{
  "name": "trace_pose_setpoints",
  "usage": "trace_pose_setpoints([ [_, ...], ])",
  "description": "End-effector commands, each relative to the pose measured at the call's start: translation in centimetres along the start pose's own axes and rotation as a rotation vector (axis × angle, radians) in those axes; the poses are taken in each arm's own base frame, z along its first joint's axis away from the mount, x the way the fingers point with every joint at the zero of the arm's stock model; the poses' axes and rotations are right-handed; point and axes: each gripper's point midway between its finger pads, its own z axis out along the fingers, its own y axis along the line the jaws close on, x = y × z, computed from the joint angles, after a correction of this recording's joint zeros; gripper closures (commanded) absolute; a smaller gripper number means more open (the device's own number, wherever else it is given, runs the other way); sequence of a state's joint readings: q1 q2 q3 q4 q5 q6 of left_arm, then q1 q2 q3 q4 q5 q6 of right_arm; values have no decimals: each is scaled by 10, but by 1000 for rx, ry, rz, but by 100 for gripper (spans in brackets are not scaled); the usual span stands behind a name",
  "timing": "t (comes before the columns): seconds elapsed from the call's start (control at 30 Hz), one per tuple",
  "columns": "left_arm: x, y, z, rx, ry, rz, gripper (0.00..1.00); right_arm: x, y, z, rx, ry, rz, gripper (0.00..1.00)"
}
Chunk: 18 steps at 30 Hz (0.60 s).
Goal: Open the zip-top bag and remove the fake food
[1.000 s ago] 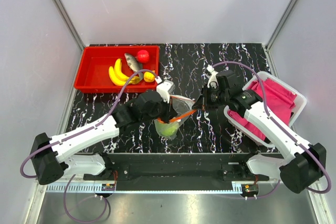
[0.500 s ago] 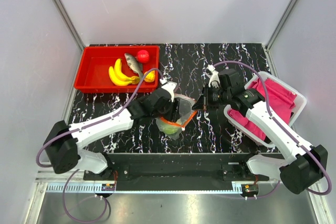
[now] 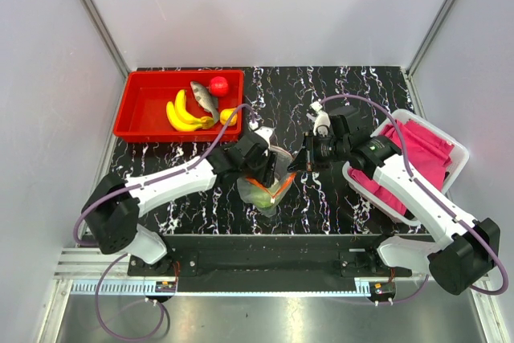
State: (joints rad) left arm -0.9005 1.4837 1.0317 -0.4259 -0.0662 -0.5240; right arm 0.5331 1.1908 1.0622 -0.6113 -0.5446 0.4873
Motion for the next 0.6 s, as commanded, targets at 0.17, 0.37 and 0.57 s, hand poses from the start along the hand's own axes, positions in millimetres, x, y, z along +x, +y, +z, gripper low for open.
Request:
trace_pose_setpoints([
  [0.17,19,-9,17,88,121,23,31,-16,26,-9,-67,-44,-42,100],
  [0.37,43,-10,25,120,208,33,20,-10,15,-5,-38,-35,-41,100],
  [0.57,61,-9,19,154,253,35,14,5,-6,2,12,-6,-30,100],
])
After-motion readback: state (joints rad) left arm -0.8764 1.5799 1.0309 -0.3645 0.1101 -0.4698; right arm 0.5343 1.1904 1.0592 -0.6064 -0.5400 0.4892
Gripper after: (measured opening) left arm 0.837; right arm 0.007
